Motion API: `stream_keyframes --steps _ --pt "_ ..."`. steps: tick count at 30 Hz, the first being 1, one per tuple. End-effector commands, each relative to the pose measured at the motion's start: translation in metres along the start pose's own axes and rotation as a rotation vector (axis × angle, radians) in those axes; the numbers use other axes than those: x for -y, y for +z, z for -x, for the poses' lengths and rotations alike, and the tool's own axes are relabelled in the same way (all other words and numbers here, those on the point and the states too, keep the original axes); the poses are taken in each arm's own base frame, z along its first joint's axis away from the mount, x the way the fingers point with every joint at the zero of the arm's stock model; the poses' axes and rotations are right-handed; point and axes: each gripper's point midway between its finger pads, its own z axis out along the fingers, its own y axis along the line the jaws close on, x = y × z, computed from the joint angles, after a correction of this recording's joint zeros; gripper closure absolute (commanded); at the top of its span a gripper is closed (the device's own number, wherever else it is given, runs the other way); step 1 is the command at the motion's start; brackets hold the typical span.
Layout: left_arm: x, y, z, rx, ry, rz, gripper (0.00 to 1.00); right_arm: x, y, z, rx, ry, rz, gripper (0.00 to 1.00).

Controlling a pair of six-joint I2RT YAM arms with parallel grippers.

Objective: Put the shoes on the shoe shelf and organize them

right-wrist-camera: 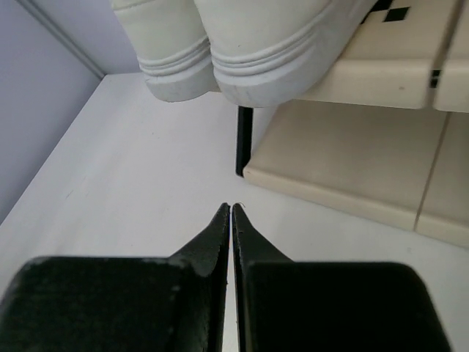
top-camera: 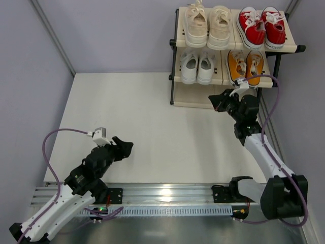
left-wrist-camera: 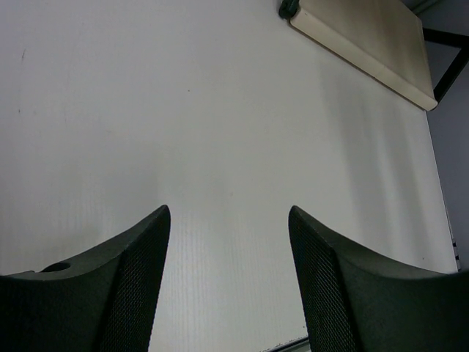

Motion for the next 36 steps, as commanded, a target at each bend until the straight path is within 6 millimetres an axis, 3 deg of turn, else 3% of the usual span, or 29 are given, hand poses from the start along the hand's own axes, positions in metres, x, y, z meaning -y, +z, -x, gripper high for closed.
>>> stream_keyframes --steps 1,3,4,5,7,10,15,21,26,28,29,30,36 --pt "0.011 -0.006 0.012 0.024 -0.022 -0.035 0.35 0.019 -0.040 0.039 0.161 -0.045 -0.230 0.96" --pt "0.012 -0.007 0.012 0.022 -0.028 -0.043 0.35 0.030 -0.065 0.043 0.184 -0.021 -0.361 0.96" --pt "0.013 -0.008 0.013 0.023 -0.031 -0.048 0.35 0.031 -0.086 0.060 0.255 -0.021 -0.429 0.96" --pt "0.015 -0.009 0.013 0.022 -0.037 -0.055 0.35 0.046 -0.102 0.061 0.276 -0.009 -0.538 0.96" --pt "0.016 -0.010 0.014 0.028 -0.044 -0.065 0.35 0.056 -0.128 0.067 0.313 0.002 -0.661 0.96" --pt "0.016 -0.009 0.011 0.025 -0.047 -0.069 0.35 0.061 -0.139 0.072 0.322 -0.002 -0.714 0.96" --pt "0.016 -0.010 0.010 0.016 -0.051 -0.075 0.35 0.044 -0.117 0.087 0.318 -0.015 -0.587 0.96" --pt "0.012 -0.016 0.013 0.033 -0.055 -0.073 0.35 0.032 -0.065 0.098 0.234 -0.024 -0.436 0.96" --pt "0.008 -0.023 0.017 0.055 -0.053 -0.065 0.35 0.053 -0.044 0.104 0.205 -0.010 -0.480 0.96" --pt "0.006 -0.025 0.018 0.062 -0.051 -0.062 0.35 0.062 -0.026 0.093 0.148 0.016 -0.470 0.96" --pt "0.006 -0.025 0.019 0.066 -0.053 -0.064 0.35 0.074 -0.028 0.101 0.156 0.032 -0.479 0.96" --pt "0.006 -0.026 0.020 0.069 -0.054 -0.065 0.35 0.085 -0.022 0.093 0.127 0.052 -0.486 0.96" --pt "0.006 -0.026 0.020 0.067 -0.052 -0.061 0.35 0.109 -0.023 0.086 0.132 0.080 -0.512 0.96"
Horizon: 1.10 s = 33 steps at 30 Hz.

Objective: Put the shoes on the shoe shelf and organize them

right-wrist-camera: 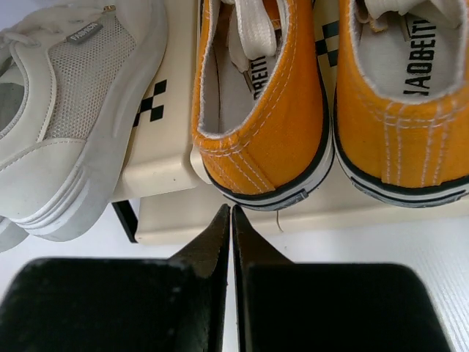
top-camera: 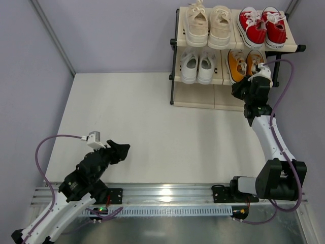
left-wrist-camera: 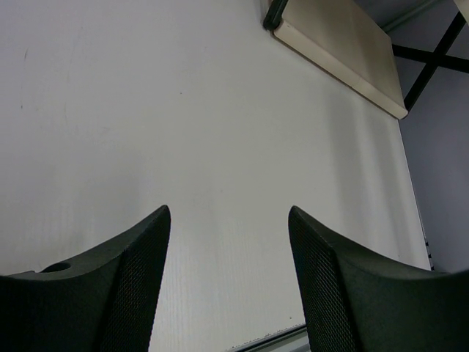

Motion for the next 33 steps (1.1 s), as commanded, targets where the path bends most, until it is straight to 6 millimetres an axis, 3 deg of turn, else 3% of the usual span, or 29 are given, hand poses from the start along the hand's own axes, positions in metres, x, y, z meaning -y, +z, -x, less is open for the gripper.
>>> stream_keyframes --steps 1,4,9,12,18,19,21,22,25,33 --pt "0.007 -0.005 0.013 0.030 -0.005 -0.014 0.35 -0.006 -0.004 0.022 0.078 0.007 0.045 0.96" --pt "0.009 -0.005 0.014 0.029 -0.007 -0.019 0.35 -0.005 -0.013 0.017 0.091 0.016 0.066 0.96" --pt "0.013 -0.005 0.016 0.028 -0.012 -0.028 0.35 -0.028 -0.041 0.029 0.147 0.022 0.175 0.96" --pt "0.016 -0.005 0.016 0.025 -0.012 -0.035 0.36 -0.052 -0.068 0.042 0.194 0.010 0.287 0.96" --pt "0.016 -0.002 0.013 0.011 -0.009 -0.032 0.36 -0.087 -0.130 0.101 0.352 -0.021 0.382 0.96" --pt "0.016 -0.001 0.012 0.010 -0.007 -0.033 0.36 -0.096 -0.142 0.119 0.389 -0.039 0.395 0.96" --pt "0.018 0.000 0.012 0.010 -0.012 -0.039 0.36 -0.099 -0.142 0.127 0.381 -0.048 0.389 0.96" --pt "0.020 0.001 0.013 0.013 -0.014 -0.045 0.36 -0.105 -0.150 0.140 0.407 -0.054 0.398 0.96" --pt "0.022 0.004 0.011 0.003 -0.015 -0.046 0.36 -0.112 -0.145 0.156 0.417 -0.049 0.412 0.96" --pt "0.024 0.001 0.015 0.001 -0.005 -0.046 0.36 -0.118 -0.102 0.183 0.404 -0.022 0.401 0.96"
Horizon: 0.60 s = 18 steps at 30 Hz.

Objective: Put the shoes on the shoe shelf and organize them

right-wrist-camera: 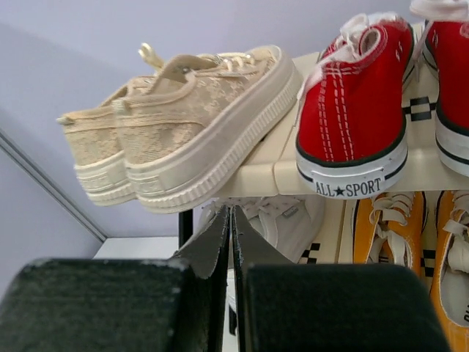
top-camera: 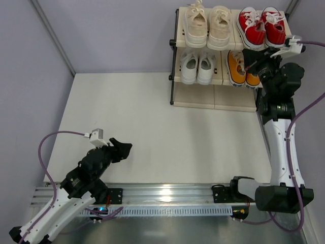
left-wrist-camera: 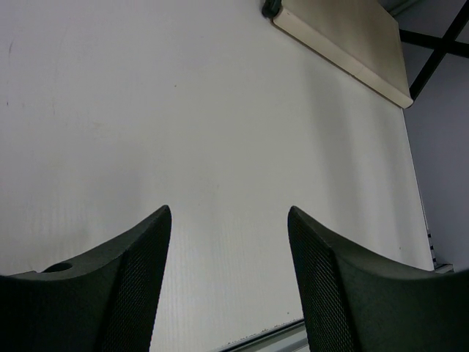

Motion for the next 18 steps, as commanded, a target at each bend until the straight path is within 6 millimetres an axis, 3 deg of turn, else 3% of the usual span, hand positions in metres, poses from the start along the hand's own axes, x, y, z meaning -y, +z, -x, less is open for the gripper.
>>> stream_keyframes --steps 1,7,18 --pt "0.019 -0.009 0.022 0.053 -0.016 -0.057 0.36 0.004 0.020 0.003 -0.005 0.027 0.003 0.96" --pt "0.018 -0.014 0.027 0.059 -0.006 -0.048 0.36 0.011 0.050 -0.009 -0.029 0.050 0.018 0.96" --pt "0.016 -0.017 0.027 0.061 -0.009 -0.043 0.36 0.033 0.051 -0.014 0.011 0.041 -0.087 0.96"
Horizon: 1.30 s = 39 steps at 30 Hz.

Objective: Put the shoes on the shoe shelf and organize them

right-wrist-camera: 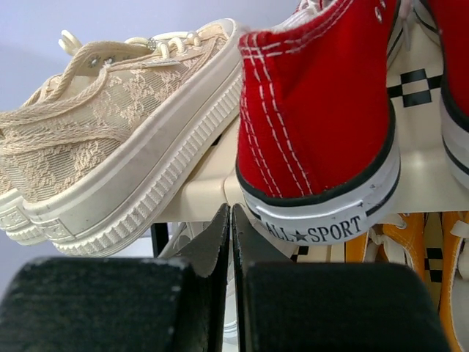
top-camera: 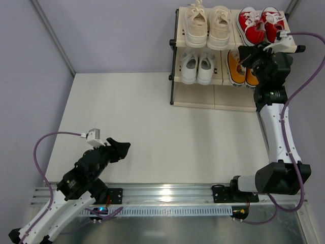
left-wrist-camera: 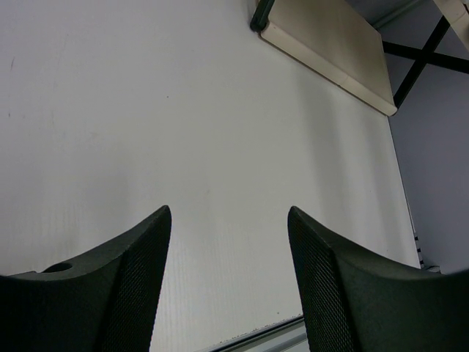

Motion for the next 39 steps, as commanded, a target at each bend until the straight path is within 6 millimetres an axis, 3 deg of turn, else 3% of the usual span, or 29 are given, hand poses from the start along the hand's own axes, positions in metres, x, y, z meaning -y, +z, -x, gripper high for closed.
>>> stream_keyframes --steps 1,11,29,34,35,37,39 --pt "0.008 -0.006 0.013 0.030 0.001 -0.020 0.36 -0.005 -0.009 0.031 0.110 -0.027 -0.026 0.96" --pt "0.005 -0.007 0.011 0.030 0.000 -0.013 0.36 0.017 -0.029 0.057 0.221 -0.051 -0.194 0.96" --pt "0.000 -0.011 0.013 0.042 -0.001 -0.006 0.36 0.027 -0.041 0.072 0.246 -0.113 -0.284 0.96" --pt "0.002 -0.013 0.015 0.047 -0.004 -0.013 0.36 -0.001 -0.051 0.078 0.277 -0.127 -0.148 0.96" --pt "0.003 -0.015 0.017 0.051 -0.005 -0.013 0.36 -0.018 -0.052 0.065 0.235 -0.127 -0.044 0.96" --pt "0.005 -0.018 0.020 0.057 -0.008 -0.021 0.36 -0.039 -0.066 0.072 0.264 -0.120 0.037 0.96" --pt "0.008 -0.021 0.023 0.059 -0.011 -0.030 0.36 -0.045 -0.076 0.057 0.227 -0.087 0.082 0.96"
